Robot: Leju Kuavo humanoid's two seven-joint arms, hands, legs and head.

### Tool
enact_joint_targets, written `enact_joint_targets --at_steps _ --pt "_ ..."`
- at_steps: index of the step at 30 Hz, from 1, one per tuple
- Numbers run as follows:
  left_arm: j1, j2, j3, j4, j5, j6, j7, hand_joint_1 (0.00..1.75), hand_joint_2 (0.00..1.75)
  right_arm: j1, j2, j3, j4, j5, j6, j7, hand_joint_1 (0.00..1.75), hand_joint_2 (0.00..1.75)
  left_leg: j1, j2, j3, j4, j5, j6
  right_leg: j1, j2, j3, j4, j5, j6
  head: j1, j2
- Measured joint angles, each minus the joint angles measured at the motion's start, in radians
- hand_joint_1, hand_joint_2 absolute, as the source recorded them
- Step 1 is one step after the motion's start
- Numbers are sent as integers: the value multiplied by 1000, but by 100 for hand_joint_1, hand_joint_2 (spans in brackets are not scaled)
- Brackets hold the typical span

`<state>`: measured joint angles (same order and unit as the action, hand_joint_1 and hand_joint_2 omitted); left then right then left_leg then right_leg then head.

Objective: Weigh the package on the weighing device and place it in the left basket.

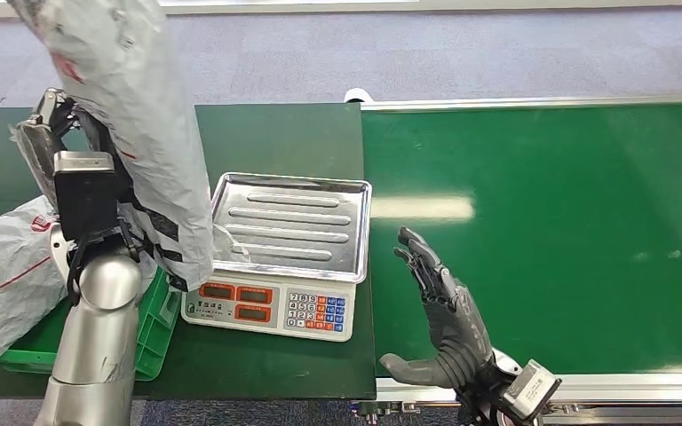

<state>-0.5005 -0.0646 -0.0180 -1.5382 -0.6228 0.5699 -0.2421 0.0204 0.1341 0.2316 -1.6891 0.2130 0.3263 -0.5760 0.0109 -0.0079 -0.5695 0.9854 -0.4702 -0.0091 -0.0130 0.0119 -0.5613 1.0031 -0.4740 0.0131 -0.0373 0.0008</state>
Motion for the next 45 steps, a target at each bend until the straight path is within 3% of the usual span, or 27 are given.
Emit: enact_joint_targets --at_steps 4,9,13,16,23,45 --pt "-5 34 78 54 -120 38 69 175 175 21 0 -7 0 5 -9 1 0 175 0 1 0 0 0 0 0 1 0 0 0 0 0 0" --pt "2 57 140 70 -127 106 28 175 175 33 -1 -8 0 2 -15 3 0 175 0 3 0 0 0 0 0 2 0 0 0 0 0 0" --pt "46 98 302 33 -51 118 -56 175 175 44 -7 -15 9 -14 -22 -3 0 175 0 2 0 0 0 0 0 1 0 0 -1 0 0 0" --pt "62 119 341 26 -54 112 -34 175 175 44 -10 -16 15 -18 -26 -4 0 175 0 2 0 0 0 0 0 1 0 0 -1 0 0 0" --pt "81 144 375 35 -59 114 -28 175 175 45 -16 -18 25 -28 -33 -2 0 175 0 2 0 0 0 0 0 1 0 0 -1 0 0 0" --pt "83 145 407 35 -38 121 -48 175 175 46 -23 -19 41 -35 -35 -5 0 175 0 1 0 0 0 0 0 1 0 0 -1 0 0 0"
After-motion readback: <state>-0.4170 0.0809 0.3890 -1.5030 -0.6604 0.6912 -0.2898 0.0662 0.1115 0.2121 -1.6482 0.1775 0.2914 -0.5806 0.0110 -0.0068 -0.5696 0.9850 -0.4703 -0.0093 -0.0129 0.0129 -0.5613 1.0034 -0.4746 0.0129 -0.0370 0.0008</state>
